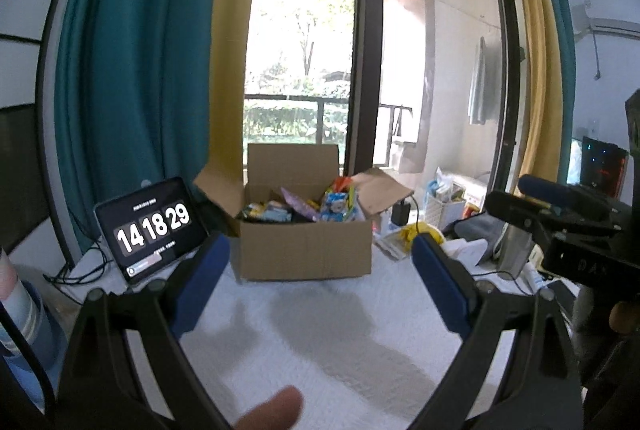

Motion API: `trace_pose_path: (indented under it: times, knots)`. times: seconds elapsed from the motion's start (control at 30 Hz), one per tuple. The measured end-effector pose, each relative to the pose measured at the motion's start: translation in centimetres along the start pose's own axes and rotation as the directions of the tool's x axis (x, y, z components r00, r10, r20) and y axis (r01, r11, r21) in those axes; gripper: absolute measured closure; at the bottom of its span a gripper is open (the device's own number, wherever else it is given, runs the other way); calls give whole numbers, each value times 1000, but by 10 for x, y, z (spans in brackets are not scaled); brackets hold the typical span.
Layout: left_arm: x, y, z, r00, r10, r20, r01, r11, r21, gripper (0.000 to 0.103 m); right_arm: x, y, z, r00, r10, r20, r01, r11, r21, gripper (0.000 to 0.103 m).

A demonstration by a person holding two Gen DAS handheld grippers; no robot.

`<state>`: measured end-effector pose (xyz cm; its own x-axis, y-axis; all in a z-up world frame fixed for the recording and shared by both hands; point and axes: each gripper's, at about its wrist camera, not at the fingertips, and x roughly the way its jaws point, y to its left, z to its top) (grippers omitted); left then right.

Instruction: Organize snacks

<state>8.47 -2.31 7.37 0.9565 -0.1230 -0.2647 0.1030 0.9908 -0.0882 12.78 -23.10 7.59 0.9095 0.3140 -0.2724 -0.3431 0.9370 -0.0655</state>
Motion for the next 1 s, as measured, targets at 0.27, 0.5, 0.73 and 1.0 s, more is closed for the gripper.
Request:
trace_pose_path:
  times: [0.27,0.5,0.73,1.0]
  knots:
    - [-18,2,30,994,86,72,-89,996,32,9,-18,-6,23,997,2,77,-5,999,44,19]
    - [-30,6,53,990,67,124,-70,997,17,9,-30,-12,40,991,-30,129,21,998,67,16]
    - [-35,6,64,985,59,163,-63,998,21,9,-30,-10,45,988,-41,147,33,998,54,16]
    - [-27,7,58,986,72,151,-76,997,20,9,-23,-8,42,992,-28,127,22,999,49,16]
